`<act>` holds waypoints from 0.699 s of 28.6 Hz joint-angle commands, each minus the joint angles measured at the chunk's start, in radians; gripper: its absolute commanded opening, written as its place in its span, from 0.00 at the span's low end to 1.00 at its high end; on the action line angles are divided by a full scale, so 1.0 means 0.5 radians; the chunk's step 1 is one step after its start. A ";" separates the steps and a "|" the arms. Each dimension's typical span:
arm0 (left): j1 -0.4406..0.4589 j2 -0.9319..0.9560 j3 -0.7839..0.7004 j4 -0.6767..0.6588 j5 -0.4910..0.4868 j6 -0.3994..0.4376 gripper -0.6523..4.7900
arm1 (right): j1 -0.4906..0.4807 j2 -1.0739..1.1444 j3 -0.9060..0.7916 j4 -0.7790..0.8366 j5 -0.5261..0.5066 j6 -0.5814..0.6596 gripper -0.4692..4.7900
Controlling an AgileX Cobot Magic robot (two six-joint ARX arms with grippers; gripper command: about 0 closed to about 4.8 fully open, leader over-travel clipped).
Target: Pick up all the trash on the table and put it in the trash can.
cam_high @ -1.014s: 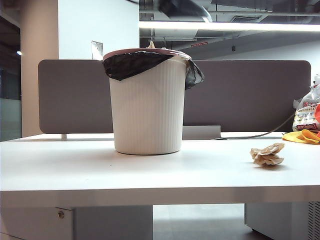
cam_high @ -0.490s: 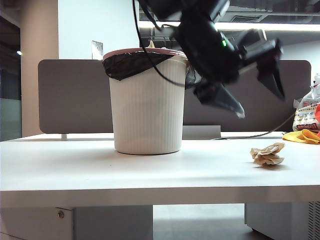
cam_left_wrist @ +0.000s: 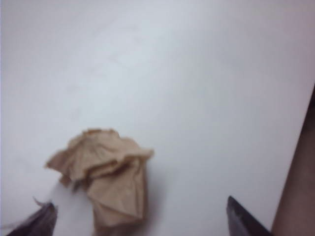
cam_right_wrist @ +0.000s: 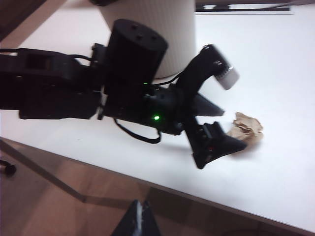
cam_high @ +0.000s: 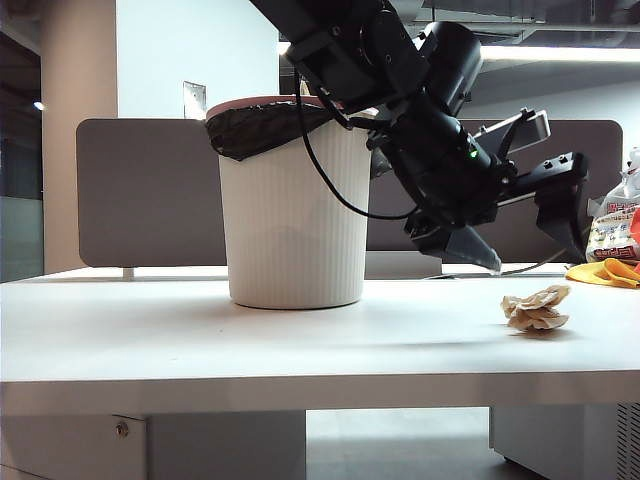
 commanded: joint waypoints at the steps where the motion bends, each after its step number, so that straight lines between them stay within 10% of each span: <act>1: 0.002 0.024 0.012 0.074 -0.068 -0.001 1.00 | 0.000 -0.005 0.013 0.030 -0.013 0.006 0.08; 17: -0.001 0.150 0.012 0.189 -0.049 -0.175 1.00 | 0.000 -0.006 0.014 0.085 -0.014 0.006 0.08; 20: -0.004 0.178 0.012 0.186 -0.045 -0.179 0.87 | 0.001 -0.006 0.014 0.084 -0.013 0.006 0.08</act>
